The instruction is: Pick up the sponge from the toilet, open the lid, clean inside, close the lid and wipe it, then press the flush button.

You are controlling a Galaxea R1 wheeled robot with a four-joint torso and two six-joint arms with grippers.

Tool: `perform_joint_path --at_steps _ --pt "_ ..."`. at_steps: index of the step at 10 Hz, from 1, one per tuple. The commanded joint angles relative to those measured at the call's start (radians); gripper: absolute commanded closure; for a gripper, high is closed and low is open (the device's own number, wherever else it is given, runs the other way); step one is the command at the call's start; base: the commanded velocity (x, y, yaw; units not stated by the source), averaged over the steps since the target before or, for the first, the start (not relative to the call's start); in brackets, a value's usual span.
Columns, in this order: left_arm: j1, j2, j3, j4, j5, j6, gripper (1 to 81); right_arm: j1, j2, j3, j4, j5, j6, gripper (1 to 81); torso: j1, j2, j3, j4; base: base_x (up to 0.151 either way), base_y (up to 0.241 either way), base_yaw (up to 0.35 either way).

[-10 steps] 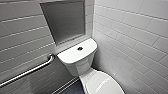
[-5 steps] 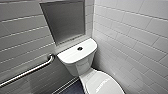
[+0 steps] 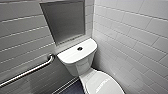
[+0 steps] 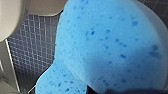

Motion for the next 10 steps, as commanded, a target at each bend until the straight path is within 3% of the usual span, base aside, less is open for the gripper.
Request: perform_joint_path --at_steps 1,2,3,5,8,9,10 --pt "0.006 0.013 -0.050 0.003 0.019 0.004 1.0 -0.043 0.025 -0.084 -0.093 -0.188 -0.024 81.1 -0.064 0.100 0.000 0.000 0.000 0.000 0.000" --pt "0.002 0.055 -0.119 0.003 0.017 0.002 1.0 -0.073 0.068 -0.143 -0.095 -0.212 -0.049 81.1 -0.066 0.102 0.000 0.000 0.000 0.000 0.000" --pt "0.002 0.080 -0.158 0.003 0.016 0.002 1.0 -0.097 0.093 -0.187 -0.095 -0.237 -0.055 81.1 -0.074 0.115 0.077 0.000 0.000 0.000 0.000" --pt "0.002 0.130 -0.239 0.014 0.013 0.002 1.0 -0.143 0.175 -0.349 -0.095 -0.347 -0.060 81.1 -0.105 0.164 0.118 0.000 0.000 0.000 0.000" --pt "0.002 0.146 -0.248 0.017 0.022 0.004 1.0 -0.193 0.270 -0.550 -0.093 -0.460 -0.092 81.1 -0.174 0.270 0.202 0.000 0.000 0.000 0.000" --pt "0.003 0.146 -0.248 0.017 0.025 0.002 1.0 -0.204 0.306 -0.613 -0.095 -0.482 -0.103 81.1 -0.198 0.307 0.224 0.000 0.000 0.000 0.000" --pt "0.005 0.147 -0.250 0.017 0.026 0.002 1.0 -0.215 0.343 -0.682 -0.092 -0.507 -0.126 81.1 -0.225 0.348 0.198 0.000 0.000 0.000 0.000"
